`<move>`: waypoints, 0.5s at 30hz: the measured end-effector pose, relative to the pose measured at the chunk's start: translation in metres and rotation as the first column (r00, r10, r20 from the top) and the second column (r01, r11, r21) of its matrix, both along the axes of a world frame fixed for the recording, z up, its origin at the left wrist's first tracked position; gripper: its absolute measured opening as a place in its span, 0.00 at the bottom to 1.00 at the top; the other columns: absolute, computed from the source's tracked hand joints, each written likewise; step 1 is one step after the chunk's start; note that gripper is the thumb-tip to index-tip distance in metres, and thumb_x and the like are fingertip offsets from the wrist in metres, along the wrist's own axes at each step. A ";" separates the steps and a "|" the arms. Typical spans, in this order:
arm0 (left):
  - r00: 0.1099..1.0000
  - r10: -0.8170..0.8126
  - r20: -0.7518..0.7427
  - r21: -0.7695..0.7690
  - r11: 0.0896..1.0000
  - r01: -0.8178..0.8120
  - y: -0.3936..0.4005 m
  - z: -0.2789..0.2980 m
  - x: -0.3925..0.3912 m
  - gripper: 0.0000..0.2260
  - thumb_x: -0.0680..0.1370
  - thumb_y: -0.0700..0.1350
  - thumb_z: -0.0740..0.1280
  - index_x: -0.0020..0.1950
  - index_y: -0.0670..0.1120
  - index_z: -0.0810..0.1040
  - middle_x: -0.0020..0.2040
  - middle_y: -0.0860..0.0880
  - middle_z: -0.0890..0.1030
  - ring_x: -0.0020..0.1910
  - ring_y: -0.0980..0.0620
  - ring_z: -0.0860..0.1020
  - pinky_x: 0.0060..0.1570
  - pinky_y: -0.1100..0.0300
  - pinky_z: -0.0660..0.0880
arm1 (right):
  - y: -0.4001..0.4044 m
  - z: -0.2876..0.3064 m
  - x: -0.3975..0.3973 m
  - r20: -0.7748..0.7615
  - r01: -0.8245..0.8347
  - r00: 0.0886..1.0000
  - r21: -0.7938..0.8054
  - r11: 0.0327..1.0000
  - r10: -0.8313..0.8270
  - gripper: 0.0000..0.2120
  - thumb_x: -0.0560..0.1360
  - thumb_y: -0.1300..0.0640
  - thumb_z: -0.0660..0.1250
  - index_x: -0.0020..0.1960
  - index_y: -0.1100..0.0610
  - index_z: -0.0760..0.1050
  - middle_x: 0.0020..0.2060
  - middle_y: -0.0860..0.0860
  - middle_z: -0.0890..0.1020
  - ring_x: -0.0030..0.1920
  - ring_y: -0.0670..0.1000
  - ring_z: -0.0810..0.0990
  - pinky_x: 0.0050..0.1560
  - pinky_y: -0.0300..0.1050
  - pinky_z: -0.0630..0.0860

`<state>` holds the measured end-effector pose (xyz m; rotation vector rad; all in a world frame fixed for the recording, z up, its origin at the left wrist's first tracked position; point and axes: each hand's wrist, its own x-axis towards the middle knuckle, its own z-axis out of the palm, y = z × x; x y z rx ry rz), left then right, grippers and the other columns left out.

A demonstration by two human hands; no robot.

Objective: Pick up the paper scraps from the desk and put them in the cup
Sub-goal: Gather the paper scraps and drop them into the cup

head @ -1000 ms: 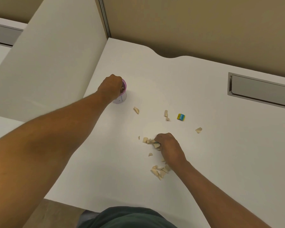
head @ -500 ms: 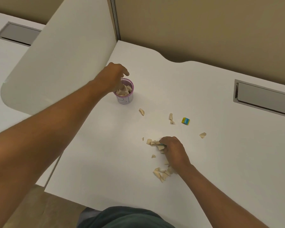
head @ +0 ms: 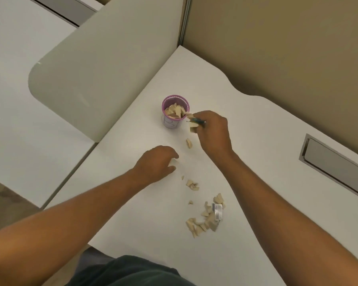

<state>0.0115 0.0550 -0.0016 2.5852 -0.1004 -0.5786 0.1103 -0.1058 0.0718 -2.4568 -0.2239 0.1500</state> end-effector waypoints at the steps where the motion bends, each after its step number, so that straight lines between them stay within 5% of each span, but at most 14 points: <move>1: 0.999 -0.027 -0.030 0.004 1.000 0.027 -0.001 -0.006 -0.007 0.21 0.81 0.53 0.70 0.74 0.53 0.75 0.77 0.53 0.73 0.75 0.51 0.71 0.71 0.54 0.71 | 0.014 0.002 0.016 0.041 -0.087 0.995 -0.081 0.993 0.091 0.13 0.75 0.66 0.71 0.58 0.58 0.84 0.52 0.54 0.86 0.51 0.54 0.82 0.54 0.46 0.80; 8: 0.999 -0.024 -0.024 -0.034 0.999 0.023 0.000 -0.018 -0.036 0.21 0.82 0.50 0.68 0.75 0.53 0.74 0.79 0.54 0.69 0.79 0.53 0.65 0.68 0.51 0.74 | 0.075 -0.021 0.084 -0.071 -0.434 0.838 -0.688 0.582 0.541 0.10 0.71 0.59 0.76 0.52 0.57 0.83 0.43 0.53 0.78 0.45 0.54 0.76 0.45 0.45 0.78; 11: 1.000 -0.001 -0.006 -0.065 0.998 0.000 0.001 -0.017 -0.038 0.20 0.82 0.49 0.68 0.75 0.53 0.74 0.78 0.54 0.70 0.79 0.53 0.65 0.68 0.51 0.75 | 0.098 -0.024 0.093 -0.339 -0.527 0.839 -0.699 0.484 0.425 0.07 0.71 0.58 0.75 0.44 0.55 0.77 0.42 0.50 0.74 0.38 0.50 0.72 0.46 0.40 0.71; 15: 1.000 -0.002 0.030 -0.101 0.995 0.005 -0.002 -0.016 -0.036 0.19 0.82 0.49 0.68 0.74 0.54 0.76 0.77 0.54 0.72 0.78 0.53 0.67 0.66 0.51 0.77 | 0.095 -0.047 0.100 -0.514 -0.638 0.770 -0.623 0.452 0.378 0.14 0.75 0.56 0.73 0.60 0.53 0.80 0.41 0.49 0.78 0.44 0.50 0.78 0.48 0.39 0.68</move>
